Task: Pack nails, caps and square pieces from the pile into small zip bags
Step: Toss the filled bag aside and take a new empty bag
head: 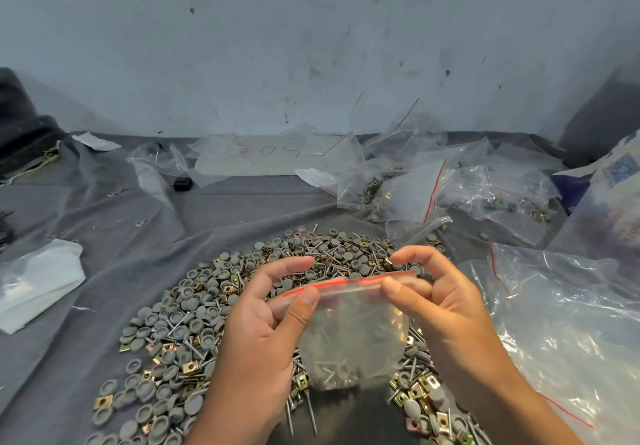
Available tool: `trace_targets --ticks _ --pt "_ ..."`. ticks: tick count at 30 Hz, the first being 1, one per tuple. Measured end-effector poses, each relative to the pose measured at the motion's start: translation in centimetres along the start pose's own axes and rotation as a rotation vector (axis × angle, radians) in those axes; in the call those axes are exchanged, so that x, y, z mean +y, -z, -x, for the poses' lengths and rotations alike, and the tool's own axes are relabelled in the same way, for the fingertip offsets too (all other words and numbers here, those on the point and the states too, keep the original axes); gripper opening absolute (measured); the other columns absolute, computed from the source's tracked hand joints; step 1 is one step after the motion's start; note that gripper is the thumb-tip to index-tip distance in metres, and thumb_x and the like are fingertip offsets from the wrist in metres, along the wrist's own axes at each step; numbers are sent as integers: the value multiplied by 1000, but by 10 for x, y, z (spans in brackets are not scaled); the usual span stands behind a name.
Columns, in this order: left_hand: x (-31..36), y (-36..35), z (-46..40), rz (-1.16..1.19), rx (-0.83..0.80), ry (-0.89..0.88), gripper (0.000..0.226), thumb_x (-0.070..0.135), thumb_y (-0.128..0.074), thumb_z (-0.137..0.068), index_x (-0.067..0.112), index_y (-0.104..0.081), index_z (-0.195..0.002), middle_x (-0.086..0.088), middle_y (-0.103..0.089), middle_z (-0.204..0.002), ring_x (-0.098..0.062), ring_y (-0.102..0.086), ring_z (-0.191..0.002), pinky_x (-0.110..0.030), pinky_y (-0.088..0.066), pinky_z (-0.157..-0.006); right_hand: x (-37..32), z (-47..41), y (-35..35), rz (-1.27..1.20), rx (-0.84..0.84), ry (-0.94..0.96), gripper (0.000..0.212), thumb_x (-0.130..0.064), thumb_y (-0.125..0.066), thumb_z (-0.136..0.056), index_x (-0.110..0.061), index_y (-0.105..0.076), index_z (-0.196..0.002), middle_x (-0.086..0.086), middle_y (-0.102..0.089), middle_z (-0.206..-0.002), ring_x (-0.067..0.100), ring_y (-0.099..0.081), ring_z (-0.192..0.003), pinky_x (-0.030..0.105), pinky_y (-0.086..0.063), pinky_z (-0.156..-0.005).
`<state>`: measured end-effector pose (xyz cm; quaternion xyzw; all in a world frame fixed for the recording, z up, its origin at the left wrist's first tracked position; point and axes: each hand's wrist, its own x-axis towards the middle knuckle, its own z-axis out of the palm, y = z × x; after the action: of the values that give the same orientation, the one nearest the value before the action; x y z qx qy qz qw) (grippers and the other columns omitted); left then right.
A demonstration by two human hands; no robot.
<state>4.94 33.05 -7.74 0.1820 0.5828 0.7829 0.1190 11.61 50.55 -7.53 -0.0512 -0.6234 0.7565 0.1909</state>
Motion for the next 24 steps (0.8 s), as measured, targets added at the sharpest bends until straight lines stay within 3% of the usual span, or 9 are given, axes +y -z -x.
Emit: trace_targets --ticks 3,7,19,22,24 --pt "-1 2 -1 14 -32 5 26 19 -60 -85 35 -71 -102 -14 -77 -93 -23 -75 -90 -22 -58 -68 1 -1 2 -17 -1 -21 30 -37 -77 -74 -33 -72 -103 14 -77 -86 19 -70 -86 34 -45 -85" --pt "-2 5 -2 36 -43 8 27 19 -57 -87 35 -72 -103 -15 -76 -99 -25 -75 -92 -22 -57 -71 -1 -1 2 -27 -29 -29 29 -37 -74 -77 -33 -72 -105 14 -77 -88 19 -70 -88 23 -48 -80" --pt "-5 5 -2 31 -50 8 28 23 -54 -88 33 -73 -106 -19 -76 -98 -26 -74 -95 -21 -56 -75 1 0 5 -18 -11 3 27 -41 -67 -83 -30 -73 -107 9 -73 -87 16 -67 -81 18 -51 -75" --pt "-6 5 -1 -40 -27 1 28 24 -54 -88 31 -71 -108 -14 -77 -95 -23 -75 -89 -25 -58 -71 -1 1 5 87 -22 39 25 -39 -72 -85 -34 -70 -110 9 -74 -88 14 -69 -79 19 -53 -71" --pt "-6 4 1 -117 -30 -13 29 26 -56 -86 23 -67 -113 -9 -78 -92 -20 -75 -87 -32 -58 -73 -2 3 4 225 -34 79 34 -42 -80 -79 -39 -67 -111 5 -76 -93 9 -70 -80 17 -53 -70"
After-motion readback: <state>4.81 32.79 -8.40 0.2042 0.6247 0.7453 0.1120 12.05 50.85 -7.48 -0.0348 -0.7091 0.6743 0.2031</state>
